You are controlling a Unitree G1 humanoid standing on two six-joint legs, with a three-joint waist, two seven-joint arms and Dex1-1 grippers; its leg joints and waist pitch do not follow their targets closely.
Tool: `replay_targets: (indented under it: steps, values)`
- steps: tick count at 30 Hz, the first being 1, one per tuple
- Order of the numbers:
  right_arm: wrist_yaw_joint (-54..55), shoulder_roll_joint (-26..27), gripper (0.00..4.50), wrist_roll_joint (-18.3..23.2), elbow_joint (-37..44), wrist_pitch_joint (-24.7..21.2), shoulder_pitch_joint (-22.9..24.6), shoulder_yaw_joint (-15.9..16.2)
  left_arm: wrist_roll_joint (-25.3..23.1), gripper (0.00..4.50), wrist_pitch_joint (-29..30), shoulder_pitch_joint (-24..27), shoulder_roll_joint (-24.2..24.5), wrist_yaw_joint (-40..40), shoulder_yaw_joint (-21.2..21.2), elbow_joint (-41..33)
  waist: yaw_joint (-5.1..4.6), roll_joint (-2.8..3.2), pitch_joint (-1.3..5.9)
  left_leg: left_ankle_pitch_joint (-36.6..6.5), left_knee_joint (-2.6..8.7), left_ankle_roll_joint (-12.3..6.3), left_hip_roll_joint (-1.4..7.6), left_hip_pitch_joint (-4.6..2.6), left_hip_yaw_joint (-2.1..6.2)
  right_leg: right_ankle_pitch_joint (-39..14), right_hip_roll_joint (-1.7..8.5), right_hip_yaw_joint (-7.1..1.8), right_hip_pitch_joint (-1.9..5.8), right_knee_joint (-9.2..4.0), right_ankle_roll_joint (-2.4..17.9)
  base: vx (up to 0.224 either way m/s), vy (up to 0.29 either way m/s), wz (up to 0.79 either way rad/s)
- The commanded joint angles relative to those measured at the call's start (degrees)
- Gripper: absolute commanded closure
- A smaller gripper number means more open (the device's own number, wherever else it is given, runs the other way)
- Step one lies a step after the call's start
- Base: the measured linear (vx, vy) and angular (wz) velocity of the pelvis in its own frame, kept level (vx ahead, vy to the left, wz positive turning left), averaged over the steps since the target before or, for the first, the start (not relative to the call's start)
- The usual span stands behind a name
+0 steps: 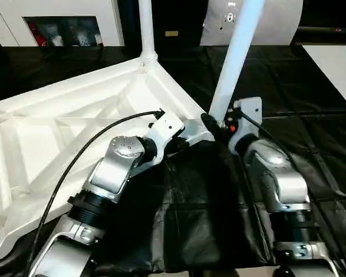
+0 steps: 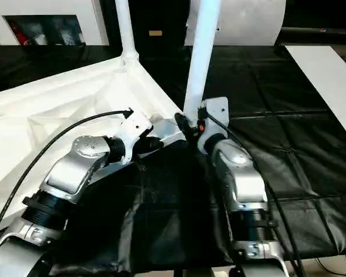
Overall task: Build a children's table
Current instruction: Rotate leg to tighten
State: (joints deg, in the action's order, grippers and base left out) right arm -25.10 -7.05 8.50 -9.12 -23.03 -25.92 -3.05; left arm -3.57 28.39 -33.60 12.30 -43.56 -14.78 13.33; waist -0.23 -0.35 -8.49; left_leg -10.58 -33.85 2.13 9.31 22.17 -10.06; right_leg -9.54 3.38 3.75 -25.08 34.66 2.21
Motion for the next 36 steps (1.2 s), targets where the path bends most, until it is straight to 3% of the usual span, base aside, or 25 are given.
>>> replay_targets:
  steps: [1, 4, 9, 10, 17, 19, 21, 22, 29, 36]
  values:
    - [-7.2, -3.3, 0.83, 2.3, 0.1, 0.8, 1.2, 0.9, 0.8, 4.50, -3.0, 0.7, 2.1, -3.4, -0.8, -0.8, 0.37, -0.52, 4.14, -5.8, 3.38, -7.73, 3.16, -0.43, 1.14, -12.1, 4.85, -3.31, 4.28, -4.45, 11.9, 0.000, 0.000, 0.00]
    - [-10.0, -5.6, 0.69, 3.0, -0.4, 1.5, 1.0, 0.2, 0.9, 4.50, -4.0, 0.9, 3.7, -5.5, -1.2, -0.7, 0.24, -0.43, 4.22, -5.8, 3.32, -7.98, 3.22, -0.41, 1.14, -12.0, 4.86, -3.27, 4.25, -4.42, 12.3, 0.000, 0.000, 0.00]
    - [-23.3, -13.6, 0.60, 4.8, -2.7, 6.8, 0.4, 0.0, 2.6, 4.50, -7.4, 1.6, 9.0, -13.8, -1.9, 0.4, 0.64, -0.41, 4.10, -6.7, 3.28, -8.21, 3.33, -0.58, 1.05, -12.8, 4.88, -3.28, 4.18, -4.49, 12.8, 0.000, 0.000, 0.00]
    - [-29.3, -15.8, 0.60, 7.0, -2.7, 7.1, 0.7, 0.6, 3.6, 4.50, -11.7, 1.9, 10.8, -18.0, -2.8, 0.9, 0.71, -0.45, 4.10, -6.8, 3.25, -8.50, 3.29, -0.57, 1.05, -13.0, 4.86, -3.25, 4.23, -4.51, 12.8, 0.000, 0.000, 0.00]
    - [-43.1, -21.0, 0.60, 9.5, -3.6, 9.1, 1.4, 3.7, 5.5, 4.50, -17.1, 2.8, 15.7, -27.9, -4.7, 1.1, 1.25, -0.45, 4.11, -6.1, 3.34, -9.16, 3.79, -0.91, 1.04, -12.1, 4.97, -3.29, 3.95, -4.17, 14.0, 0.000, 0.000, 0.00]
    - [-47.1, -22.2, 0.93, 10.1, -4.6, 9.8, 1.0, 4.9, 6.9, 4.50, -17.7, 3.0, 16.7, -30.9, -5.1, 0.4, 1.78, -0.49, 4.12, -5.7, 3.35, -9.10, 3.89, -1.02, 0.92, -11.6, 4.97, -3.36, 3.84, -4.08, 14.5, 0.000, 0.000, 0.00]
    - [-51.1, -23.2, 0.93, 10.4, -5.4, 9.7, 0.5, 6.3, 7.8, 4.50, -18.5, 3.2, 17.5, -33.7, -5.7, -0.4, 2.18, -0.51, 4.10, -5.8, 3.36, -9.01, 3.96, -1.01, 0.94, -12.1, 5.04, -3.32, 3.93, -4.01, 14.7, 0.000, 0.000, 0.00]
    - [-51.4, -23.2, 1.18, 10.4, -5.5, 9.7, 0.5, 6.5, 7.8, 4.50, -18.7, 3.2, 17.6, -33.9, -5.8, -0.3, 2.25, -0.49, 4.10, -5.7, 3.37, -8.89, 4.01, -0.96, 0.90, -12.0, 4.99, -3.29, 3.90, -3.98, 14.7, 0.000, 0.000, 0.00]
    - [-56.7, -23.7, 1.66, 10.0, -6.2, 9.5, 0.1, 10.1, 8.2, 4.50, -20.8, 2.5, 17.9, -36.8, -6.8, -0.1, 2.48, -0.69, 4.08, -6.2, 3.42, -7.91, 3.97, -0.93, 0.97, -14.2, 5.12, -3.34, 3.88, -4.11, 13.7, 0.000, 0.000, 0.00]
    - [-58.3, -23.6, 2.22, 10.6, -6.7, 8.6, -0.1, 10.9, 8.5, 4.50, -20.9, 2.5, 17.9, -37.3, -6.8, -0.4, 2.64, -0.78, 4.05, -5.7, 3.41, -7.99, 3.93, -0.87, 0.96, -13.5, 5.07, -3.33, 3.90, -4.03, 13.9, 0.000, 0.000, 0.00]
